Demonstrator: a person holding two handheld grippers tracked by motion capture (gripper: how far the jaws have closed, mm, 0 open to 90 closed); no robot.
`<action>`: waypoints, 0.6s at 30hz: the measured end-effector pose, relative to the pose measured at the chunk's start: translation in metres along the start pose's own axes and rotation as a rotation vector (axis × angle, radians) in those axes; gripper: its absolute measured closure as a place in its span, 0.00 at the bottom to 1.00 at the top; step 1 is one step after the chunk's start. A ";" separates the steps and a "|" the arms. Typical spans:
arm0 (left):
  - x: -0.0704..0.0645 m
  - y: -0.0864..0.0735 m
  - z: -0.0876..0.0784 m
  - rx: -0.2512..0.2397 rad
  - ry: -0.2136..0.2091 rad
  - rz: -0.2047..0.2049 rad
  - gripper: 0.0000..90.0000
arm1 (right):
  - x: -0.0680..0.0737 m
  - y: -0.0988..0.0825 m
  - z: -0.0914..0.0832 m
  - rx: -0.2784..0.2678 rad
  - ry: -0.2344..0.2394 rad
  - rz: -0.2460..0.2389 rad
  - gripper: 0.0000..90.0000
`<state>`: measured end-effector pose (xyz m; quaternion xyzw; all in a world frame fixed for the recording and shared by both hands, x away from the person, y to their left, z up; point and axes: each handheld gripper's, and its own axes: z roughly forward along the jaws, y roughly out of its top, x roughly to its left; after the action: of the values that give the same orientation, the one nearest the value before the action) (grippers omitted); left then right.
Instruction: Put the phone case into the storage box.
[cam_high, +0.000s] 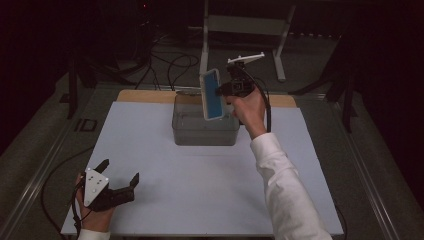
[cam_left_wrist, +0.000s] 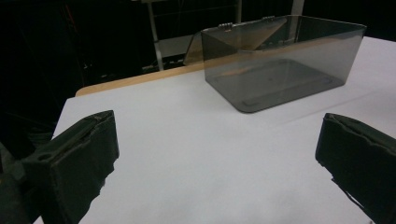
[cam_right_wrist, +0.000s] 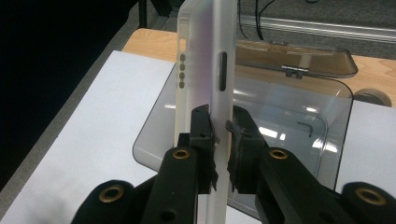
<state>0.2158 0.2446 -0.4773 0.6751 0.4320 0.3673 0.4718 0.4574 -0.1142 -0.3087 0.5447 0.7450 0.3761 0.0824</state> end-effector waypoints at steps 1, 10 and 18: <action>0.000 0.000 0.000 -0.001 0.000 -0.002 0.00 | 0.000 0.001 0.000 0.001 -0.001 0.002 0.91; 0.000 0.000 0.000 -0.001 0.000 -0.001 0.01 | -0.007 0.005 0.005 0.020 -0.017 0.044 0.91; 0.000 0.000 0.000 -0.002 0.001 -0.004 0.01 | -0.012 0.008 0.010 0.029 -0.042 0.060 0.91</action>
<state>0.2157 0.2447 -0.4774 0.6737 0.4332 0.3671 0.4730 0.4729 -0.1187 -0.3140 0.5758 0.7318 0.3560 0.0786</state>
